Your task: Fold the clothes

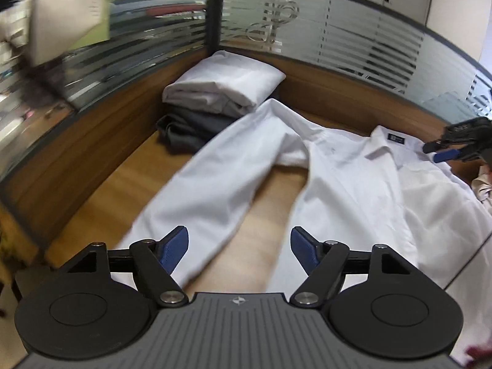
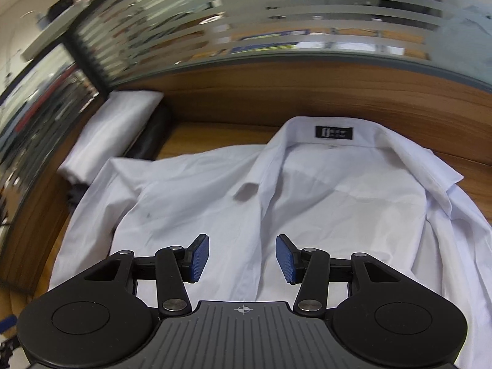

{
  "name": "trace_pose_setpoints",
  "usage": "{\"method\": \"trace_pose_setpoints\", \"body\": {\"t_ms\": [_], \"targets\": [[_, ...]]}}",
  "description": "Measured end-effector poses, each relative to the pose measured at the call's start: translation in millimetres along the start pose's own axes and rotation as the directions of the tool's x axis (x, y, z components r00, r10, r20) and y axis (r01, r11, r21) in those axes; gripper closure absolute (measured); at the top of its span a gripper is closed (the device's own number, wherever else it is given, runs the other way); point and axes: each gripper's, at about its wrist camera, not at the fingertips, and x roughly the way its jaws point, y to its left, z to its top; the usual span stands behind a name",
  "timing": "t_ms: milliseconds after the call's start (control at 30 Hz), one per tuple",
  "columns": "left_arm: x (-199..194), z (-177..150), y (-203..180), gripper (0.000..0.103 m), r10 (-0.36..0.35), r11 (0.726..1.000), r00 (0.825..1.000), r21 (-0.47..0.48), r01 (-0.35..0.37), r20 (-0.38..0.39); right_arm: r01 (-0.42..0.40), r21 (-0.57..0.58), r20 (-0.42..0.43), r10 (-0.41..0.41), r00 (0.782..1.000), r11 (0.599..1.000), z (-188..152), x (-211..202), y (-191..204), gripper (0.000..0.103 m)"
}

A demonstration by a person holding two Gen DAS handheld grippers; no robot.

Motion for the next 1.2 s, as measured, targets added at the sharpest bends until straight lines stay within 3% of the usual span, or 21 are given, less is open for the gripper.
{"method": "trace_pose_setpoints", "body": {"t_ms": [267, 533, 633, 667, 733, 800, 867, 1067, 1200], "targets": [[101, 60, 25, 0.018, -0.042, 0.997, 0.999, 0.06, 0.042, -0.004, 0.072, 0.006, -0.01, -0.071, 0.997, 0.997, 22, 35, 7, 0.052], [183, 86, 29, 0.017, -0.071, 0.995, 0.992, 0.063, 0.078, -0.106, 0.095, -0.063, -0.079, -0.099, 0.992, 0.994, 38, 96, 13, 0.053], [200, 88, 29, 0.017, -0.064, 0.996, 0.989, 0.051, 0.072, -0.133, 0.12, -0.097, -0.099, -0.129, 0.987, 0.988, 41, 118, 13, 0.057], [205, 88, 29, 0.017, -0.061, 0.997, 0.987, 0.042, 0.068, -0.148, 0.124, -0.096, -0.098, -0.133, 0.986, 0.988, 41, 121, 11, 0.067], [211, 88, 28, 0.025, -0.066, 0.997, 0.982, 0.028, 0.073, -0.176, 0.132, -0.091, -0.095, -0.14, 0.986, 0.987, 43, 126, 5, 0.083], [214, 88, 27, 0.073, -0.075, 0.996, 0.978, 0.025, 0.081, -0.196, 0.125, -0.069, -0.074, -0.13, 0.989, 0.99, 44, 120, -3, 0.089], [208, 90, 24, 0.096, -0.067, 0.996, 0.981, 0.039, 0.075, -0.183, 0.121, -0.048, -0.05, -0.123, 0.991, 0.992, 44, 113, -10, 0.094], [155, 123, 18, 0.1, 0.017, 0.995, 1.0, 0.096, -0.015, -0.019, 0.139, 0.01, 0.066, -0.14, 0.988, 0.99, 48, 69, -33, 0.097], [120, 169, 12, 0.101, 0.083, 0.98, 0.989, 0.169, -0.103, 0.122, 0.138, 0.013, 0.093, -0.138, 0.986, 0.99, 51, 58, -42, 0.097]]}}
